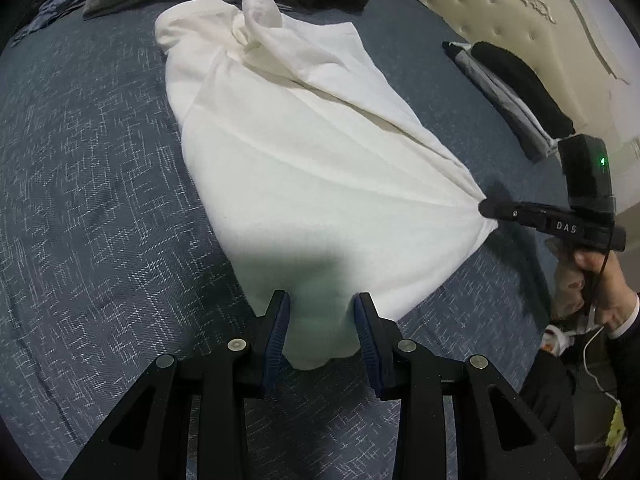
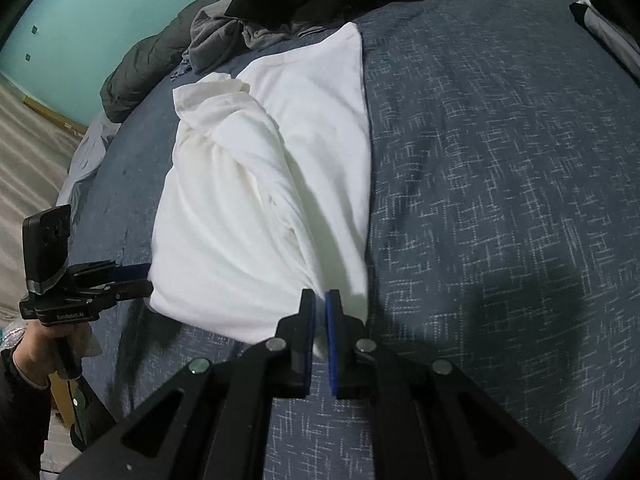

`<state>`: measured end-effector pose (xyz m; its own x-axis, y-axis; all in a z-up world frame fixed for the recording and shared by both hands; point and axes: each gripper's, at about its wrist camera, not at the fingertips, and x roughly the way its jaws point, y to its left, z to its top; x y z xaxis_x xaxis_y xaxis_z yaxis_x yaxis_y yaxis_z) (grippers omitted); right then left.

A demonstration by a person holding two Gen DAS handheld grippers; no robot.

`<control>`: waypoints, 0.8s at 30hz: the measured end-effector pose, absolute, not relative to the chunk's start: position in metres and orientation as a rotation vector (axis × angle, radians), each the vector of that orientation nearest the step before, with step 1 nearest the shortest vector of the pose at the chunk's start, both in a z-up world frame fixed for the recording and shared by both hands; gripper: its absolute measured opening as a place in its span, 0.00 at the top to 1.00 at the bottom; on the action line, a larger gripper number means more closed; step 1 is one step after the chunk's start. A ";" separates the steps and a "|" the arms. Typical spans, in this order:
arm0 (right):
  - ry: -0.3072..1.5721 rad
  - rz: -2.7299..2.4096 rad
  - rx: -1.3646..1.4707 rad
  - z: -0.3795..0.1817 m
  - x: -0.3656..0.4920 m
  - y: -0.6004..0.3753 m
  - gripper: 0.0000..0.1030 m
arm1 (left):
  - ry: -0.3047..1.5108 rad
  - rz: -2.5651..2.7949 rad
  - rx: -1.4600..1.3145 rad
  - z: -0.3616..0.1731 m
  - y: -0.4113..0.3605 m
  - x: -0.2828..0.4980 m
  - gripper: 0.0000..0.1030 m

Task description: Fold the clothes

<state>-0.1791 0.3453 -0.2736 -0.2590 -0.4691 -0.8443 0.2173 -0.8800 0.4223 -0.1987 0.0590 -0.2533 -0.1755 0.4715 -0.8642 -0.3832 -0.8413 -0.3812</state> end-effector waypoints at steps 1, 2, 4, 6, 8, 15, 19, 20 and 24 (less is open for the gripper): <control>-0.302 -2.172 1.581 -0.276 -0.179 0.345 0.95 | -0.094 2.053 -1.559 -0.257 0.060 -0.197 0.64; -0.298 -2.165 1.594 -0.279 -0.179 0.345 0.95 | -0.081 2.054 -1.560 -0.259 0.062 -0.196 0.64; -0.326 -2.130 1.613 -0.283 -0.180 0.346 0.95 | -0.084 2.062 -1.548 -0.256 0.061 -0.196 0.64; -0.344 -2.150 1.602 -0.276 -0.182 0.352 0.94 | -0.130 2.083 -1.524 -0.248 0.054 -0.197 0.64; -0.325 -2.211 1.594 -0.263 -0.184 0.359 0.89 | -0.142 2.122 -1.503 -0.242 0.047 -0.198 0.64; -0.156 -2.269 1.465 -0.221 -0.219 0.324 0.75 | -0.272 2.244 -1.447 -0.240 0.012 -0.207 0.64; -0.015 -2.246 1.410 -0.216 -0.246 0.271 0.66 | -0.308 2.285 -1.421 -0.244 0.005 -0.209 0.63; 0.028 -2.243 1.392 -0.216 -0.254 0.256 0.66 | -0.312 2.290 -1.413 -0.245 0.003 -0.209 0.63; 0.220 -2.241 1.310 -0.220 -0.277 0.201 0.61 | -0.317 2.307 -1.378 -0.250 0.000 -0.208 0.60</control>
